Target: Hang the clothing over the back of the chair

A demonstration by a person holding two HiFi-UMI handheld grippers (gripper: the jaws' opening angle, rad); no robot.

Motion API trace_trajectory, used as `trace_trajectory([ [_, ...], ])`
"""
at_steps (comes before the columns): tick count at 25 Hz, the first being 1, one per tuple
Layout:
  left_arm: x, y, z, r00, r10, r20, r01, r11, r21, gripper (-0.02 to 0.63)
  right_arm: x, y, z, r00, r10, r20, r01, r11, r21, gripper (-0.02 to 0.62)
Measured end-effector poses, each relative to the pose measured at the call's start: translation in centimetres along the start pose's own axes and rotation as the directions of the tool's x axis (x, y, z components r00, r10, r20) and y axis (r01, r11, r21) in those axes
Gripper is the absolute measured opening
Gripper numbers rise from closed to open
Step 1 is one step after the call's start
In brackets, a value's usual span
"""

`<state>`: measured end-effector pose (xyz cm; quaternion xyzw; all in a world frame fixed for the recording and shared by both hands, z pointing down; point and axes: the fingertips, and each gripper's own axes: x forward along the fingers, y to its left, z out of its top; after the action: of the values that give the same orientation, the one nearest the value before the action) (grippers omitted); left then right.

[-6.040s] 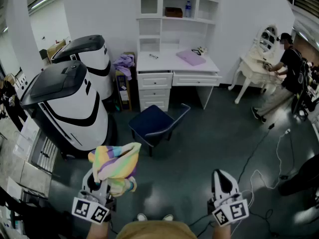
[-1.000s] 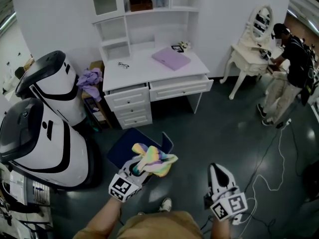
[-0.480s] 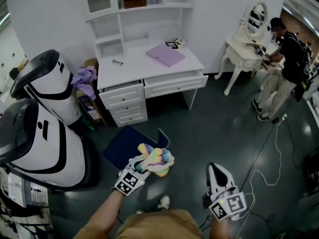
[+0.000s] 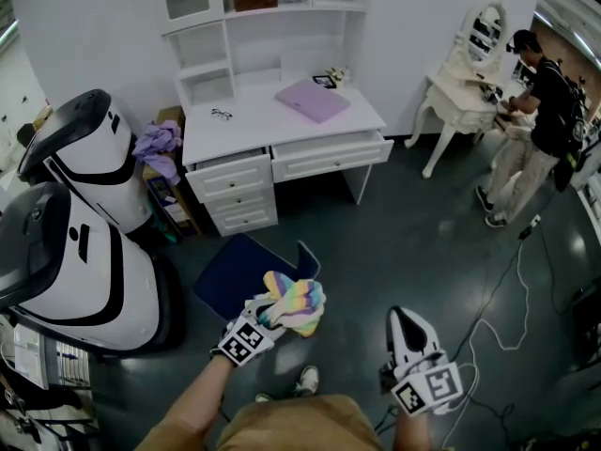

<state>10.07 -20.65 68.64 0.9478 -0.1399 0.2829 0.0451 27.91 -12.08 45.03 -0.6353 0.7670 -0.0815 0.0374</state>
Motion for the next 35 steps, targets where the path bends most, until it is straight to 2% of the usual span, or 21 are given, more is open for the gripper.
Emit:
trace_trajectory([
  [3,0.8,0.1,-0.5,1.000,-0.006,-0.029,0.006,1.000,-0.002,0.216,0.2,0.1,0.0,1.000,0.006,0.005,-0.006,1.000,0.000,0.003],
  [7,2.0,0.0,-1.5,0.996,-0.032,-0.082,0.032,0.999,-0.012,0.312,0.1,-0.2,-0.1,1.000,-0.003,0.002,0.003,1.000,0.002,0.003],
  [12,2.0,-0.3,-1.5,0.997,-0.051,-0.051,0.046,0.995,-0.093,0.362,-0.3,-0.6,0.2,1.000,-0.011,0.009,0.011,1.000,0.005,0.003],
  [15,1.9,-0.9,-1.2,0.997,-0.073,-0.039,0.068,0.992,-0.101,0.393,-0.4,-0.7,0.1,1.000,-0.008,0.011,0.008,1.000,0.010,0.003],
  [35,-3.8,-1.6,-0.9,0.997,-0.038,0.068,0.049,0.986,-0.161,0.407,-0.3,3.3,-0.1,0.998,0.057,0.012,-0.057,0.998,0.013,0.003],
])
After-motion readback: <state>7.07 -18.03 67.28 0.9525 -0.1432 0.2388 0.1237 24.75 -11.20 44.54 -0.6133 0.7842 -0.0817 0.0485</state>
